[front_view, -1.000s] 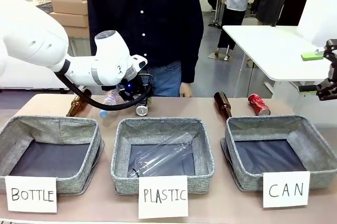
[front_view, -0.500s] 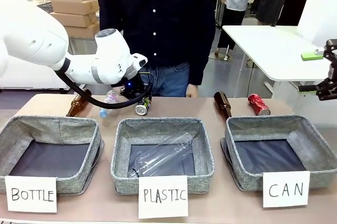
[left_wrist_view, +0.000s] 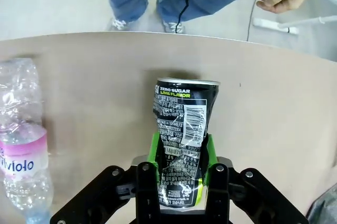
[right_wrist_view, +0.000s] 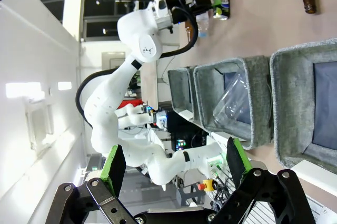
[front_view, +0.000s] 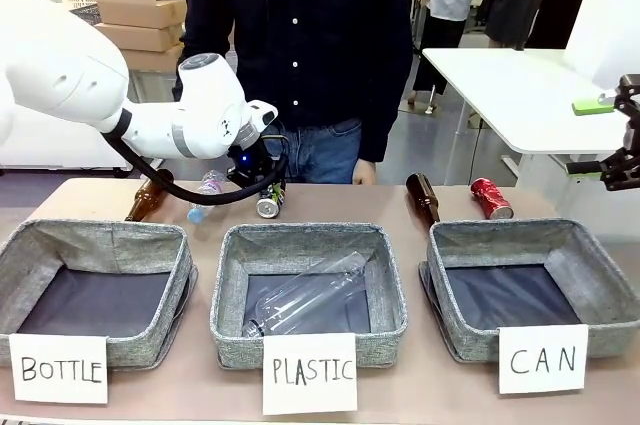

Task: Sort the can waste into the basket.
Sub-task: Pick up the can waste from the table and place it in the right Fabric basket.

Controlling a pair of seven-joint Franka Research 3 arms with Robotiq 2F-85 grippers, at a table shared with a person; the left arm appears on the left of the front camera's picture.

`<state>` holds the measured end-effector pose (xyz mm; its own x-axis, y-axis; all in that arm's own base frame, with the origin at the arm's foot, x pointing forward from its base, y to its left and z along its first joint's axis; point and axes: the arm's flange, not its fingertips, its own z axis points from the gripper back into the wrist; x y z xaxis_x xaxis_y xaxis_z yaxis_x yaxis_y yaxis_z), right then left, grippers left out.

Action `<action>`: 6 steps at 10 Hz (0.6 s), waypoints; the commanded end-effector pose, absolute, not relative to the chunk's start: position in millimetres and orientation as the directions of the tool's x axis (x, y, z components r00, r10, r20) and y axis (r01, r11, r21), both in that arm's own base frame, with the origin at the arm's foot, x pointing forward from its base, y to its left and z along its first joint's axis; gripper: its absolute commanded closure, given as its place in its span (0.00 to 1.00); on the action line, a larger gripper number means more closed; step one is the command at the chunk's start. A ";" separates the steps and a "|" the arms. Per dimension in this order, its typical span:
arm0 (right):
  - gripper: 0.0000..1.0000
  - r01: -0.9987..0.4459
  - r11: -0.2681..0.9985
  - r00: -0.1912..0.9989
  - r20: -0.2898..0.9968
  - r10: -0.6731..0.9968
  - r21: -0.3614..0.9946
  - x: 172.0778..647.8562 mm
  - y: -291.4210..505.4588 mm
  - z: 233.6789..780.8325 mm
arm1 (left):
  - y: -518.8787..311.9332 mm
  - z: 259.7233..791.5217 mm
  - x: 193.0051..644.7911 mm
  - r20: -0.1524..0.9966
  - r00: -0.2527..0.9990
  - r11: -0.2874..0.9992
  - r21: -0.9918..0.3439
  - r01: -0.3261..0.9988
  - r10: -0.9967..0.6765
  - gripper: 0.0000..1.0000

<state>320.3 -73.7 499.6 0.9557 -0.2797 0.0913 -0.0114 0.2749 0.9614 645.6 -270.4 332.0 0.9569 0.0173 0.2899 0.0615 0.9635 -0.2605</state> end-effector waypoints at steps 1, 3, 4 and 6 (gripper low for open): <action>0.00 -0.038 0.282 0.956 0.116 -0.268 0.959 321.4 -75.1 500.5 | -257.2 343.3 643.0 0.273 0.961 0.950 -0.308 0.046 0.042 1.00; 0.00 -0.038 0.282 0.956 0.116 -0.268 0.959 321.4 -75.1 500.5 | -229.4 383.0 615.2 0.317 0.948 0.885 -0.446 0.131 0.020 1.00; 0.00 -0.038 0.282 0.956 0.116 -0.268 0.959 321.4 -75.1 500.5 | -215.8 396.6 601.2 0.336 0.942 0.861 -0.481 0.162 0.011 1.00; 0.00 -0.038 0.282 0.956 0.116 -0.268 0.959 321.4 -75.1 500.5 | -188.4 415.3 576.1 0.327 0.945 0.815 -0.541 0.206 -0.023 1.00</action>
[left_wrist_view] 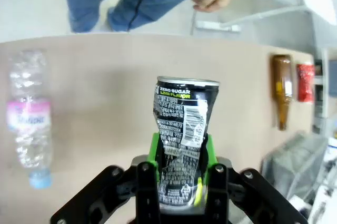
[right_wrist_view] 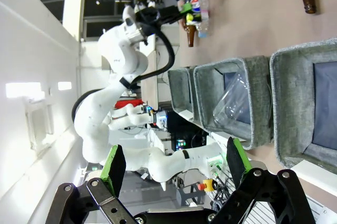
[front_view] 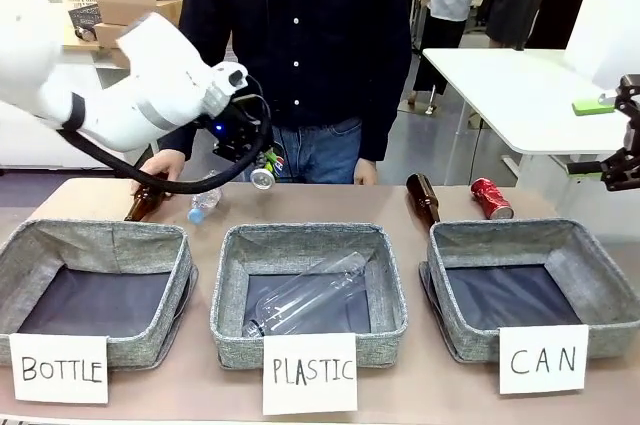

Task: Sort the can waste into the basket.
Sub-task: Pick up the can waste from the table and place it in the right Fabric basket.

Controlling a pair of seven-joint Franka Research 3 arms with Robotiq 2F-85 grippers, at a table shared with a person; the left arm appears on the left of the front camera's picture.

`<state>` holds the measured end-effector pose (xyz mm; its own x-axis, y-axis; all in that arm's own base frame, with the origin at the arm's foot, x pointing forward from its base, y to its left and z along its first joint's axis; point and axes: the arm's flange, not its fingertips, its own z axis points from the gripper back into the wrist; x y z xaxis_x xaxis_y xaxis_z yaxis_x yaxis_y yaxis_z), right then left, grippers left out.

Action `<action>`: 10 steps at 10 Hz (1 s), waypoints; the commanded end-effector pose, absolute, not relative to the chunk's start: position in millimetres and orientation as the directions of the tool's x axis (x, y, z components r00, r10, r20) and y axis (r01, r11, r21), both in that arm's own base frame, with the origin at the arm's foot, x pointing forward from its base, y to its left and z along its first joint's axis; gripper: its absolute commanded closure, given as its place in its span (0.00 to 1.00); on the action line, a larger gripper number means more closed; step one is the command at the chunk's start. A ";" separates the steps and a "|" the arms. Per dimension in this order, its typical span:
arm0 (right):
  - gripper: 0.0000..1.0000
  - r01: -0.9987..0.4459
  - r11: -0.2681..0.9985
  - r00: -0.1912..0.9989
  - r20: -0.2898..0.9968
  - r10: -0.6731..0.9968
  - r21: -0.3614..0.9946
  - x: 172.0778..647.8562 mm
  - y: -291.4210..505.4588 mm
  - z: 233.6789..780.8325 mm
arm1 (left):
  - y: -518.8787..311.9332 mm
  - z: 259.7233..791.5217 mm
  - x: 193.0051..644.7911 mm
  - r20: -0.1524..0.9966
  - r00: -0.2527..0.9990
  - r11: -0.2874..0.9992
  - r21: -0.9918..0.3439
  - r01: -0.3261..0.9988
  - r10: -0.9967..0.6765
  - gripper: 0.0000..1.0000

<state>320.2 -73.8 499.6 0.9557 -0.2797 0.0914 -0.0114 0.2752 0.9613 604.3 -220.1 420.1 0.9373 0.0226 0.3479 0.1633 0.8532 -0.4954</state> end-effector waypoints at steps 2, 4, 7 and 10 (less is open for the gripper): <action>0.00 -0.038 0.282 0.956 0.116 -0.268 0.959 321.4 -75.1 500.5 | -132.4 446.4 536.2 0.273 0.956 0.716 -0.648 0.262 -0.103 1.00; 0.00 -0.038 0.282 0.956 0.116 -0.268 0.959 321.4 -75.1 500.5 | -66.6 474.8 474.7 0.281 0.931 0.536 -0.761 0.365 -0.235 1.00; 0.00 -0.038 0.282 0.956 0.116 -0.268 0.959 321.4 -75.1 500.5 | -23.5 456.0 408.1 0.371 0.899 0.501 -0.747 0.437 -0.232 1.00; 0.00 -0.038 0.282 0.956 0.116 -0.268 0.959 321.4 -75.1 500.5 | -39.1 482.2 438.0 0.350 0.910 0.439 -0.797 0.415 -0.224 1.00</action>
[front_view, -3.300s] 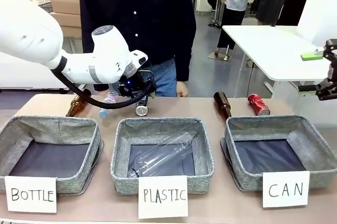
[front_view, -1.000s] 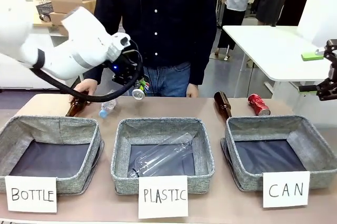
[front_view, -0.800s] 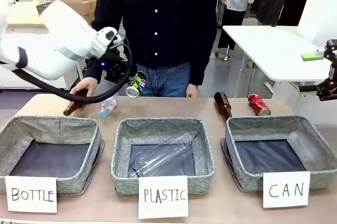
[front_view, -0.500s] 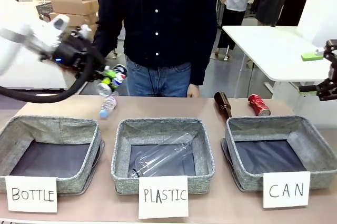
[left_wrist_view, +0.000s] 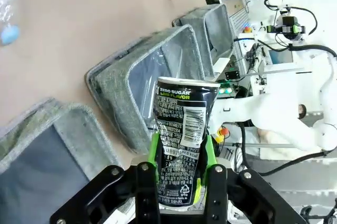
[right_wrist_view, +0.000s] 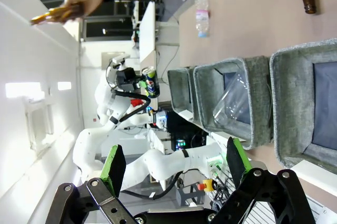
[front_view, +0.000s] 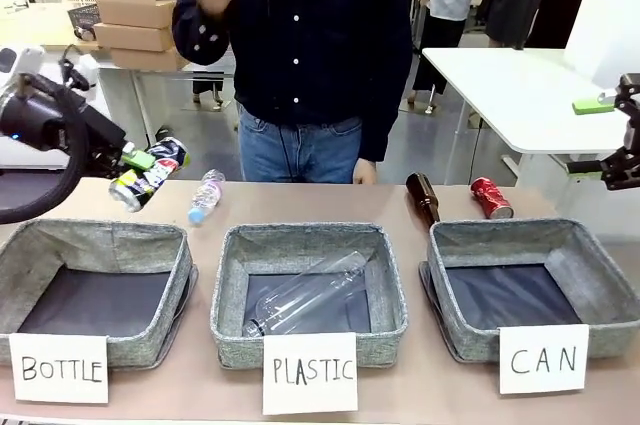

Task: Sort the can waste into the basket.
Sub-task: Pick up the can waste from the table and place it in the right Fabric basket.

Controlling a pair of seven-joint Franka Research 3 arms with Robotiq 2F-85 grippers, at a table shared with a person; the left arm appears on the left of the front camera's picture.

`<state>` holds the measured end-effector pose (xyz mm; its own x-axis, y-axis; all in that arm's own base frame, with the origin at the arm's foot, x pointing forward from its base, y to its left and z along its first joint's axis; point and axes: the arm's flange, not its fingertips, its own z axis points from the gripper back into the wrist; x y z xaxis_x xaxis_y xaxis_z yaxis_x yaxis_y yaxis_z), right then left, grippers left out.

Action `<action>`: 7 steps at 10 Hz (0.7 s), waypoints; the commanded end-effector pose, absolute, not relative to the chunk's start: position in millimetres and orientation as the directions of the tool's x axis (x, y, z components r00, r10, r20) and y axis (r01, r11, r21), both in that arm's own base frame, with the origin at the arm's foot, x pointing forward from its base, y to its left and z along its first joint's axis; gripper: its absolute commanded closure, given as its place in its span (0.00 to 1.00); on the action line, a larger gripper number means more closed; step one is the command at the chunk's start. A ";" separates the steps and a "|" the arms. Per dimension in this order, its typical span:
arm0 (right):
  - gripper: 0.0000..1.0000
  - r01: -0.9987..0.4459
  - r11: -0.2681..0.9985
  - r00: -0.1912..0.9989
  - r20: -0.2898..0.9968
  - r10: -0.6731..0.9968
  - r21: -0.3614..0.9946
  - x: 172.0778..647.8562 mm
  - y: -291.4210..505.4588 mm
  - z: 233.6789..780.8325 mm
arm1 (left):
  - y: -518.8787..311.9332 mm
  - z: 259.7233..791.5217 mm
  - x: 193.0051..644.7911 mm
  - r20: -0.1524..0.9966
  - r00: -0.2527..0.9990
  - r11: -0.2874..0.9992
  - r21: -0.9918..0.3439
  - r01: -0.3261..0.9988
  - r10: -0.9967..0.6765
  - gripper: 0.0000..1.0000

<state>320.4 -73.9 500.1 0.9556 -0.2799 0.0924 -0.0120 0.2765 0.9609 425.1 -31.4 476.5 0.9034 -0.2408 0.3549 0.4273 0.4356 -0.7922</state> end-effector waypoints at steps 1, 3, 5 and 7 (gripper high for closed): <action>0.00 -0.038 0.282 0.956 0.116 -0.268 0.959 321.4 -75.1 500.5 | -22.6 473.1 416.0 0.354 0.905 0.437 -0.793 0.424 -0.236 0.64; 0.00 -0.038 0.282 0.956 0.116 -0.268 0.959 321.4 -75.1 500.5 | -98.2 481.2 402.3 0.540 0.702 0.108 -0.752 0.650 -0.464 0.64; 0.00 -0.038 0.282 0.956 0.116 -0.268 0.959 321.4 -75.1 500.5 | -203.0 506.3 358.9 0.682 0.437 -0.078 -0.585 0.808 -0.586 0.64; 0.00 -0.024 0.260 0.942 0.109 -0.318 0.965 305.3 -104.2 504.6 | -293.9 514.8 339.6 0.748 0.249 -0.137 -0.413 0.900 -0.616 0.64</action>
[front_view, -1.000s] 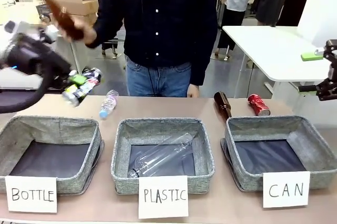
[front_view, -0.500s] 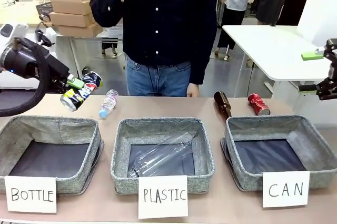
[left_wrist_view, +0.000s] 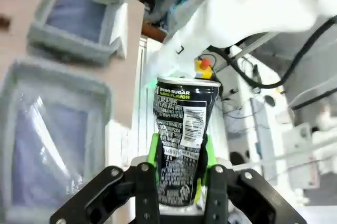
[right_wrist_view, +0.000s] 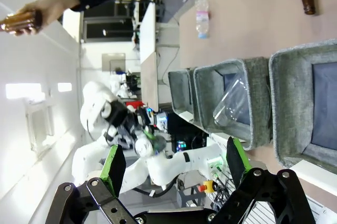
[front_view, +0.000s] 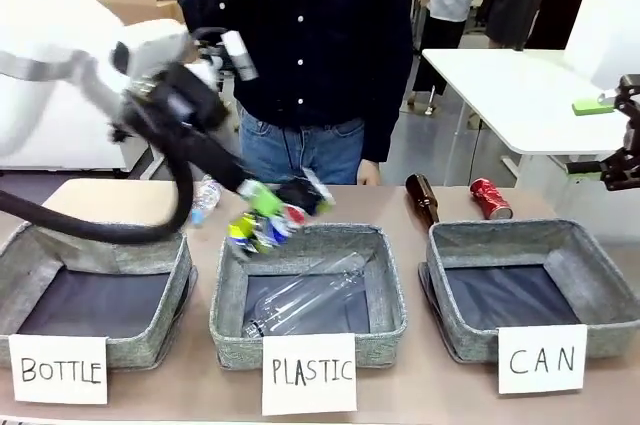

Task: Sort the can waste into the basket.
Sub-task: Pick up the can waste from the table and place it in the right Fabric basket.

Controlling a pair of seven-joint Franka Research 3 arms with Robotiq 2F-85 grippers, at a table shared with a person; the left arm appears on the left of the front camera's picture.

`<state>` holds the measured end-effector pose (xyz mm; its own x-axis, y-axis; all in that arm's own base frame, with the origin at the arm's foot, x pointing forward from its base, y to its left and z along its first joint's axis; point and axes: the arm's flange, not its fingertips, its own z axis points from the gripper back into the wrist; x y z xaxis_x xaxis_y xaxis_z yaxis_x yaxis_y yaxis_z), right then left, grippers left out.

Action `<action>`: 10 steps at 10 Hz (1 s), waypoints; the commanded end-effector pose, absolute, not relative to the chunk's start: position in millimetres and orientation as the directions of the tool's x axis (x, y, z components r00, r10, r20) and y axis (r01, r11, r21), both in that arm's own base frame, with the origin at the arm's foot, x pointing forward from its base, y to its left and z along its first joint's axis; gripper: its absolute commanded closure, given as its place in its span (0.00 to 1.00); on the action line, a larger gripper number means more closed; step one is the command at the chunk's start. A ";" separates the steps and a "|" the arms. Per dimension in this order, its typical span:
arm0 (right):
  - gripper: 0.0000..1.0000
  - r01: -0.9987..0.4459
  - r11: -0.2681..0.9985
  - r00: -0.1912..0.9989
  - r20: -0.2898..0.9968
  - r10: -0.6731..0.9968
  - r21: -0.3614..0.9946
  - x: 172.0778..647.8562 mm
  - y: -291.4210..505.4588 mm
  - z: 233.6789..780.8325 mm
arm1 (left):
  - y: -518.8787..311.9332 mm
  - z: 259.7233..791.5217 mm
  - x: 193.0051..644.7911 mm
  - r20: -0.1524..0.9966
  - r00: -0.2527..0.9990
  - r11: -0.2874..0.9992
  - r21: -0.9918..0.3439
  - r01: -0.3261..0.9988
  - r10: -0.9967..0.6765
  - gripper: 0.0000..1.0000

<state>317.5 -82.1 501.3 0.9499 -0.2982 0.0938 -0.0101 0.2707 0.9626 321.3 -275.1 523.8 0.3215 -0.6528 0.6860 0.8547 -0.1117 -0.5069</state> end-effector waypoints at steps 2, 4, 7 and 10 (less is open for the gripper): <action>0.00 0.007 0.208 0.906 0.081 -0.415 0.978 264.3 -169.8 491.7 | -398.5 523.4 325.7 0.751 0.127 -0.181 -0.314 0.932 -0.648 0.64; 0.00 0.085 0.147 0.880 -0.005 -0.475 0.985 217.5 -219.5 458.9 | -491.6 522.7 328.4 0.760 0.005 -0.149 -0.134 0.980 -0.650 0.64; 0.00 0.042 0.027 0.851 -0.021 -0.525 0.999 170.4 -266.6 417.4 | -586.5 500.4 365.9 0.767 0.004 -0.101 -0.089 0.991 -0.642 0.64; 0.00 0.114 0.105 0.855 -0.044 -0.517 0.988 177.4 -238.8 438.4 | -589.0 476.3 384.6 0.719 0.059 -0.069 -0.147 0.987 -0.693 0.64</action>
